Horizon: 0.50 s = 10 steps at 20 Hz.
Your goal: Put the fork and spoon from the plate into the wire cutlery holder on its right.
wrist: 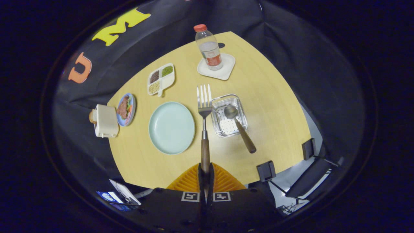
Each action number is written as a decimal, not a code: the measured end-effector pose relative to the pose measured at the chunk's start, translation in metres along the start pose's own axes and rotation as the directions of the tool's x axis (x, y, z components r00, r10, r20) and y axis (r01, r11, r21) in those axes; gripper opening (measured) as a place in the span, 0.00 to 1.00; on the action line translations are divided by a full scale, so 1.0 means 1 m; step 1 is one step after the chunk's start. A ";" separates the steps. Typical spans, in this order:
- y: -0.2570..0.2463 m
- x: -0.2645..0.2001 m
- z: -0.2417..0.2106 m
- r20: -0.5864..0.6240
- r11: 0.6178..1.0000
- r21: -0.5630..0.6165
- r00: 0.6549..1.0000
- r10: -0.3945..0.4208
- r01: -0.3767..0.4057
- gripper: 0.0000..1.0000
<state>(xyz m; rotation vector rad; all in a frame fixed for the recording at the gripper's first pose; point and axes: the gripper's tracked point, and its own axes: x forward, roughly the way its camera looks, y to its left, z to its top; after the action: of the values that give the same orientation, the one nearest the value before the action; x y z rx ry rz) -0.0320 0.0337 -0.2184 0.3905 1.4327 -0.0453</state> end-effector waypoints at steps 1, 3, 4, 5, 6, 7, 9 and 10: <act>-0.004 0.002 -0.003 -0.016 1.000 0.009 1.000 -0.006 0.006 0.00; -0.012 0.008 -0.007 -0.048 1.000 0.019 0.999 -0.015 0.016 0.00; -0.014 0.011 -0.008 -0.065 1.000 0.022 0.998 -0.017 0.019 0.00; -0.015 0.014 -0.009 -0.077 0.999 0.023 0.997 -0.021 0.022 0.00; -0.016 0.017 -0.008 -0.087 0.999 0.022 0.996 -0.026 0.028 0.01; -0.018 0.018 -0.007 -0.094 0.999 0.025 0.995 -0.032 0.035 0.00; -0.023 0.022 -0.005 -0.105 0.998 0.051 0.994 -0.038 0.044 0.00; -0.024 0.024 -0.003 -0.110 0.997 0.063 0.993 -0.038 0.045 0.01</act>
<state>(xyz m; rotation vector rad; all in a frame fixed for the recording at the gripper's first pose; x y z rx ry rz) -0.0375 0.0171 -0.2477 0.4220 1.5500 -0.1062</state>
